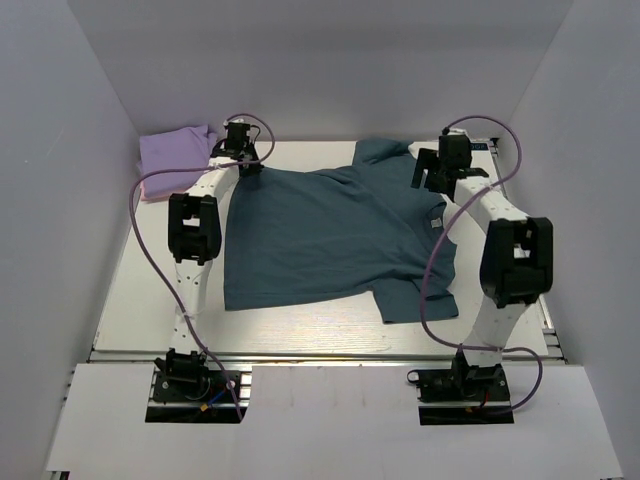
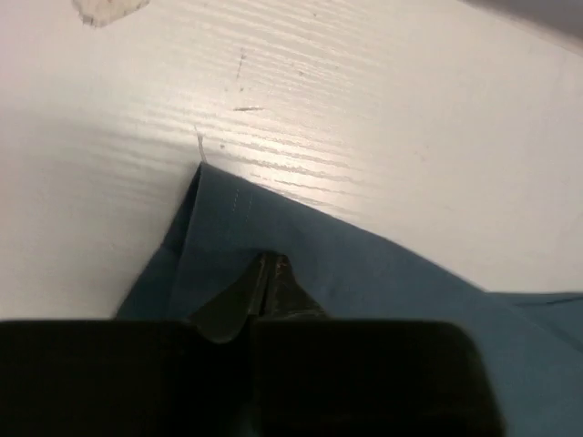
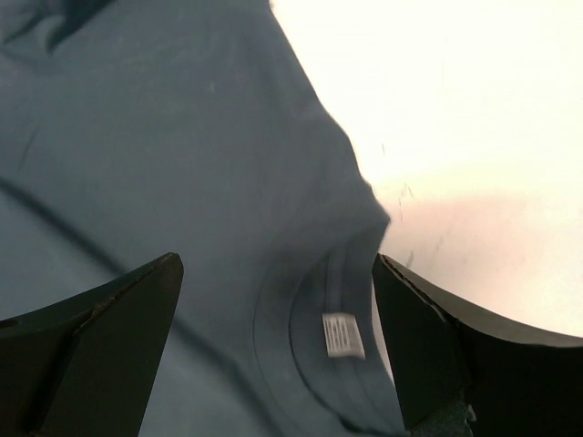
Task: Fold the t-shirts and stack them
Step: Flatten out the tshirt
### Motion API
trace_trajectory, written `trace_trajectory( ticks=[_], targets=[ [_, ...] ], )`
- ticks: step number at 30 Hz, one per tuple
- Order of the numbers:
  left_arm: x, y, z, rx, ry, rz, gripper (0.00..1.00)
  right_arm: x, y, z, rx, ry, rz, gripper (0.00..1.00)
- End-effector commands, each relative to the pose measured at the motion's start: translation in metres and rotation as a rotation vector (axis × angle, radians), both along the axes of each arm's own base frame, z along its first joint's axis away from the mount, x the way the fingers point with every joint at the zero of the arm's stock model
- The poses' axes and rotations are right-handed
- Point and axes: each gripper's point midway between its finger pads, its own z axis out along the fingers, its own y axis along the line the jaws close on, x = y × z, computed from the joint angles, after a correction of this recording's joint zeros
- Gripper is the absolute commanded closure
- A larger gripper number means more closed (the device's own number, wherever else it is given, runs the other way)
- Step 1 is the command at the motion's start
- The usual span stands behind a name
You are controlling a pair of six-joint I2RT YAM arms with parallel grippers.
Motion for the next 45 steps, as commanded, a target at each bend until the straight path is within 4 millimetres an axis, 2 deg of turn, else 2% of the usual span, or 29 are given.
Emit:
trace_trajectory(
  ticks=[1, 3, 7, 9, 13, 15, 16, 19, 20, 21, 22, 23, 25, 26, 27, 28, 31, 32, 33, 35, 37, 38, 39, 40, 41, 42, 43, 44, 45],
  targets=[
    [0.009, 0.003, 0.003, 0.026, -0.039, -0.026, 0.97, 0.025, -0.004, 0.013, -0.035, -0.034, 0.006, 0.1],
    [0.007, 0.004, -0.009, 0.039, -0.014, -0.035, 1.0, 0.027, -0.003, 0.01, -0.036, -0.032, 0.012, 0.1],
    [0.006, 0.025, -0.02, 0.118, 0.012, 0.057, 1.0, 0.032, -0.004, -0.006, -0.045, -0.001, 0.015, 0.13],
    [0.008, 0.03, -0.024, 0.129, 0.027, 0.095, 1.0, 0.026, -0.009, -0.018, -0.064, 0.056, -0.021, 0.22],
    [0.011, 0.035, -0.028, 0.132, 0.032, 0.15, 1.0, 0.015, -0.013, -0.056, -0.076, 0.152, -0.027, 0.54],
    [0.013, 0.04, -0.031, 0.118, 0.032, 0.173, 1.0, 0.012, -0.01, -0.063, -0.077, 0.178, -0.015, 0.6],
    [0.013, 0.041, -0.031, 0.118, 0.032, 0.173, 1.0, 0.015, -0.009, -0.07, -0.074, 0.203, -0.02, 0.68],
    [0.011, 0.037, -0.046, 0.103, 0.051, 0.166, 1.0, 0.013, -0.009, -0.088, -0.062, 0.277, -0.038, 0.76],
    [0.013, 0.035, -0.042, 0.092, 0.043, 0.158, 1.0, 0.018, -0.008, -0.087, -0.05, 0.275, -0.047, 0.78],
    [0.016, 0.039, -0.04, 0.083, 0.032, 0.161, 1.0, 0.023, -0.005, -0.092, -0.041, 0.285, -0.043, 0.78],
    [0.018, 0.037, -0.039, 0.073, 0.023, 0.154, 1.0, 0.017, -0.005, -0.107, -0.041, 0.336, -0.041, 0.78],
    [0.018, 0.035, -0.041, 0.066, 0.022, 0.146, 1.0, 0.031, -0.002, -0.096, -0.032, 0.304, -0.041, 0.78],
    [0.02, 0.032, -0.04, 0.055, 0.015, 0.137, 1.0, 0.024, -0.007, -0.128, -0.054, 0.399, -0.052, 0.77],
    [0.02, 0.032, -0.04, 0.055, 0.015, 0.137, 1.0, 0.027, -0.007, -0.131, -0.054, 0.409, -0.061, 0.75],
    [0.022, 0.03, -0.038, 0.045, 0.004, 0.129, 1.0, 0.044, -0.008, -0.125, -0.049, 0.391, -0.07, 0.75],
    [0.024, 0.027, -0.04, 0.034, -0.004, 0.119, 1.0, 0.045, -0.007, -0.14, -0.047, 0.421, -0.067, 0.75],
    [0.026, 0.025, -0.035, 0.017, -0.021, 0.119, 1.0, 0.07, 0.004, -0.137, 0.027, 0.401, -0.019, 0.68],
    [0.028, 0.025, -0.034, 0.016, -0.03, 0.119, 1.0, 0.068, 0.002, -0.138, 0.037, 0.421, -0.025, 0.68],
    [0.031, 0.031, -0.029, 0.014, -0.042, 0.128, 0.99, 0.074, -0.001, -0.136, 0.056, 0.404, -0.039, 0.68],
    [0.037, 0.02, -0.023, -0.028, -0.071, 0.087, 0.88, 0.093, 0.003, -0.122, 0.104, 0.316, -0.019, 0.66],
    [0.041, 0.014, -0.017, -0.048, -0.09, 0.053, 0.8, 0.11, -0.002, -0.098, 0.144, 0.216, 0.02, 0.63],
    [0.043, 0.008, -0.006, -0.071, -0.106, 0.028, 0.63, 0.115, 0.012, -0.08, 0.197, 0.175, 0.09, 0.59],
    [0.045, 0.005, 0.005, -0.076, -0.131, 0.008, 0.55, 0.122, 0.016, -0.067, 0.195, 0.128, 0.124, 0.56],
    [0.045, 0.003, 0.024, -0.086, -0.154, -0.002, 0.48, 0.128, 0.019, -0.043, 0.19, 0.067, 0.16, 0.47],
    [0.049, 0.003, 0.04, -0.075, -0.197, -0.016, 0.33, 0.131, 0.026, -0.013, 0.186, 0.003, 0.214, 0.42],
    [0.048, 0.004, 0.051, -0.069, -0.212, -0.022, 0.24, 0.137, 0.032, 0.006, 0.185, -0.059, 0.245, 0.41],
    [0.048, 0.004, 0.067, -0.071, -0.235, -0.022, 0.11, 0.136, 0.034, 0.035, 0.18, -0.112, 0.272, 0.37],
    [0.046, 0.004, 0.096, -0.067, -0.266, -0.028, 0.0, 0.134, 0.038, 0.068, 0.168, -0.171, 0.314, 0.22],
    [0.044, 0.003, 0.111, -0.065, -0.279, -0.042, 0.0, 0.132, 0.038, 0.084, 0.164, -0.201, 0.319, 0.15]
  ],
)
